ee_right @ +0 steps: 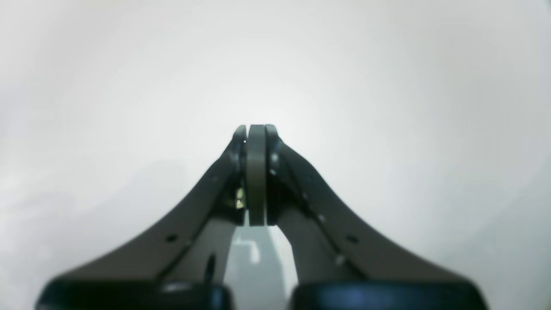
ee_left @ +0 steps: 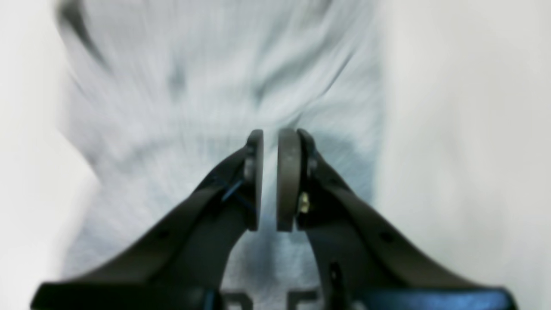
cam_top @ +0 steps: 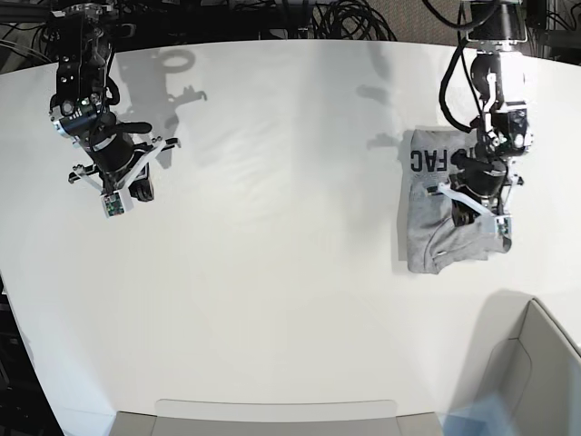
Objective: Fold the T-shirt properly
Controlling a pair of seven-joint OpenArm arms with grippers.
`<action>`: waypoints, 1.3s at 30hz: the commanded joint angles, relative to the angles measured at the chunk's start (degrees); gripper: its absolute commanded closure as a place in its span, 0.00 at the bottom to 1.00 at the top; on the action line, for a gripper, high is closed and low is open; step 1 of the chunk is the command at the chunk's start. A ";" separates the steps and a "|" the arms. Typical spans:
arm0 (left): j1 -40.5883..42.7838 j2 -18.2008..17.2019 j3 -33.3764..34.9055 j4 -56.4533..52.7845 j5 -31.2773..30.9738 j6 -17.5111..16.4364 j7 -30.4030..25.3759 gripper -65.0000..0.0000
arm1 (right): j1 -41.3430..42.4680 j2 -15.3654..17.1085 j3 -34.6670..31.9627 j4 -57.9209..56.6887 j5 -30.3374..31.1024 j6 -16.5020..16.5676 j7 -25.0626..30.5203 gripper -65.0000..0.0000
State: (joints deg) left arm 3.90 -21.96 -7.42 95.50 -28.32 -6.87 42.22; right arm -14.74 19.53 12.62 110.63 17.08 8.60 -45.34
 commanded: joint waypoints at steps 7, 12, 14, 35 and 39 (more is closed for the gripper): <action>10.56 0.11 -5.90 15.75 0.05 -0.03 5.48 0.90 | -11.06 2.93 0.61 7.83 0.19 0.06 1.17 1.00; 24.19 4.50 -11.35 21.73 -0.12 -0.03 5.92 0.90 | -23.98 4.25 3.77 8.01 3.80 -0.03 1.43 1.00; 29.72 5.12 -13.90 21.81 -0.12 -0.03 5.92 0.90 | -30.93 4.43 8.34 8.01 10.04 -0.03 1.34 1.00; 47.40 7.14 -2.12 0.45 -2.85 -0.12 6.00 0.90 | -43.06 10.49 -14.16 -19.07 11.36 -0.21 2.49 1.00; 40.54 7.14 1.75 -11.59 -2.85 -0.12 5.92 0.90 | -33.04 10.67 -21.72 -36.12 9.60 -0.38 9.69 1.00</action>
State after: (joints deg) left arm 43.55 -14.46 -5.76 83.37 -30.89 -6.85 47.51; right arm -47.55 29.52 -9.32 73.63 26.85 7.90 -34.89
